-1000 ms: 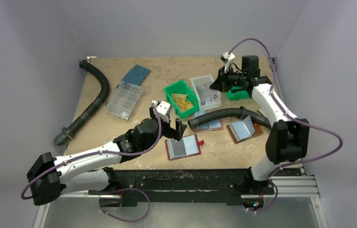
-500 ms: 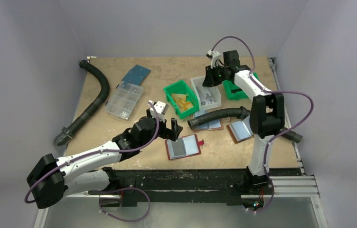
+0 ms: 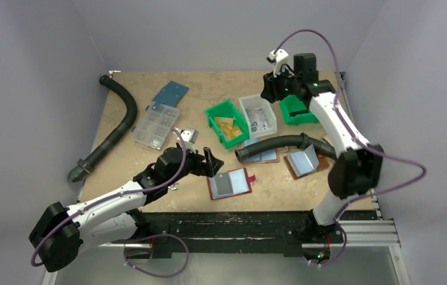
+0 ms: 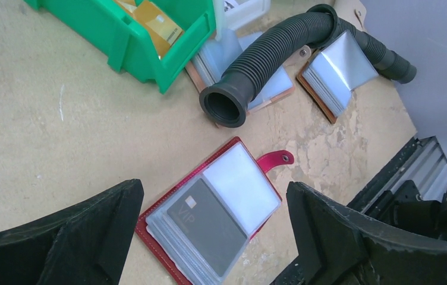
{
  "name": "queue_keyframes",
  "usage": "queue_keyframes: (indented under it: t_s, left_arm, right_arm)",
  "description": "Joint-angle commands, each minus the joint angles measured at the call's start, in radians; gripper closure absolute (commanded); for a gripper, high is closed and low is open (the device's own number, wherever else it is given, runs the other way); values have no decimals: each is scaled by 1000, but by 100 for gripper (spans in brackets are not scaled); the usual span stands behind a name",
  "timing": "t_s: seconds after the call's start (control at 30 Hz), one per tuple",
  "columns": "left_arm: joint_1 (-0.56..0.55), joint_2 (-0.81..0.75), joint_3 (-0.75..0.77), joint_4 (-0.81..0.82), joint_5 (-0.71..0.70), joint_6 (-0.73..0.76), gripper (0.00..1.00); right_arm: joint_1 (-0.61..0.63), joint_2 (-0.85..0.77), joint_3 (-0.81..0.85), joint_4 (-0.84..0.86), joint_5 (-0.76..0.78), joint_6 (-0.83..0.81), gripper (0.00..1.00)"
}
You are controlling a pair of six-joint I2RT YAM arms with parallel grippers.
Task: Take the credit cards out of the card holder
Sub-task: Place the credit card in the storage box, then remove the credit card from the card holder.
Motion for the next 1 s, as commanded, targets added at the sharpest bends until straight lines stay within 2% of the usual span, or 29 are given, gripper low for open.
queue_keyframes:
  t_s: [0.0,0.13,0.2,0.3,0.4,0.47,0.63,0.73,0.83,0.97]
  left_arm:
    - [38,29,-9,64,135,-134,0]
    - [42,55,-18,50,188,-207,4]
    - [43,71,-29,47,213,-249,8]
    - [43,94,-43,50,243,-294,19]
    - [38,113,-38,33,245,-324,22]
    - [24,124,-15,-19,199,-322,23]
    - [-110,196,116,-264,-71,-301,27]
    - [-155,319,226,-416,-178,-325,38]
    - [-169,413,306,-466,-184,-338,47]
    - [-184,451,343,-477,-199,-338,47]
  right_arm:
    - [5,-274,-186,-5,-325,-159,49]
    - [5,-512,-500,88,-569,-274,24]
    - [5,-604,-614,100,-642,-326,16]
    - [5,-655,-712,116,-684,-342,8]
    - [5,-680,-749,134,-722,-342,5]
    - [5,-691,-766,143,-744,-343,4]
    - [5,-727,-829,182,-747,-356,3]
    - [5,-729,-838,192,-749,-354,3]
    - [5,-726,-848,204,-746,-352,4]
    - [5,-718,-863,220,-739,-341,4]
